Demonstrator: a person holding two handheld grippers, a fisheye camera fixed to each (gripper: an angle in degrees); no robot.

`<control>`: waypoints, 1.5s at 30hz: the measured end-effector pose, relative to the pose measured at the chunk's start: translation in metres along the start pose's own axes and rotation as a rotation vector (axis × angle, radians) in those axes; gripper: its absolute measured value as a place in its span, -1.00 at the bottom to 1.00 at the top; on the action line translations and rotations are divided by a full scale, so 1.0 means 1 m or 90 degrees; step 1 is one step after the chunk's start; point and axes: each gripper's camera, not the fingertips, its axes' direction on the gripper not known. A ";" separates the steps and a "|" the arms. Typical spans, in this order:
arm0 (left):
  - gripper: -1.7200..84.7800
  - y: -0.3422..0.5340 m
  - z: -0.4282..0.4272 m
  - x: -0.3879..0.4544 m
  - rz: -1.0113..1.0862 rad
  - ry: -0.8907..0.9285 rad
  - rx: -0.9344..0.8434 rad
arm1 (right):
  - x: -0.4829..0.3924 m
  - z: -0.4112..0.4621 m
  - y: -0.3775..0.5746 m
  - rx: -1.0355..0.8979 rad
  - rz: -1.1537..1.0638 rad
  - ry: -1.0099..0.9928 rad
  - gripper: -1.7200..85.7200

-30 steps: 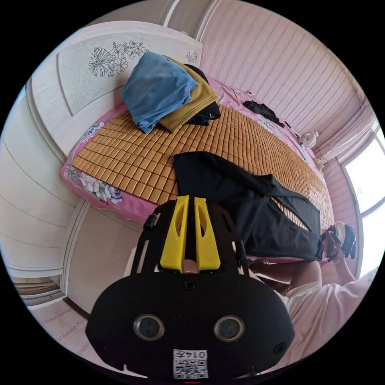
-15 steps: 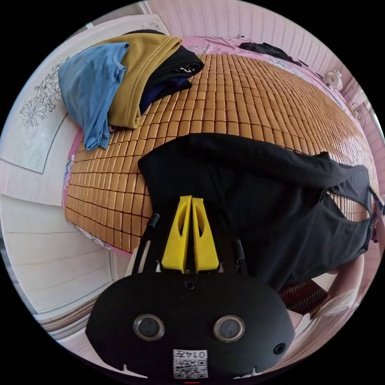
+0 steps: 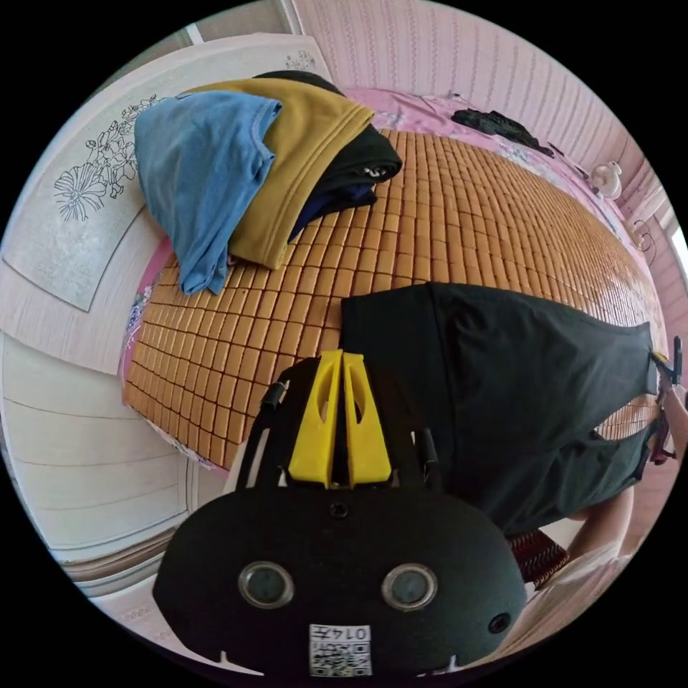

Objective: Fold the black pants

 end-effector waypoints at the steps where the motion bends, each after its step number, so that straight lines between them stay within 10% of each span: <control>1: -0.86 -0.004 0.001 0.006 -0.001 -0.005 0.009 | -0.005 -0.001 0.002 0.008 -0.008 0.022 -0.97; 14: -0.98 -0.062 0.065 0.048 0.103 -0.111 -0.101 | 0.012 -0.005 -0.007 0.055 0.008 -0.085 -0.98; 29: -0.98 0.074 0.003 0.010 -0.014 0.178 0.036 | 0.162 -0.066 0.254 0.036 0.215 -0.246 -0.96; 35: -0.97 0.147 -0.034 0.063 0.142 0.236 0.008 | 0.190 -0.066 0.367 0.018 0.296 -0.404 -0.80; 42: -0.89 0.175 -0.057 0.169 0.308 0.420 -0.026 | 0.194 -0.048 0.360 -0.026 0.267 -0.256 -0.71; 45: -0.88 0.193 -0.060 0.199 0.347 0.425 -0.030 | 0.212 -0.017 0.372 -0.080 0.310 -0.426 -0.78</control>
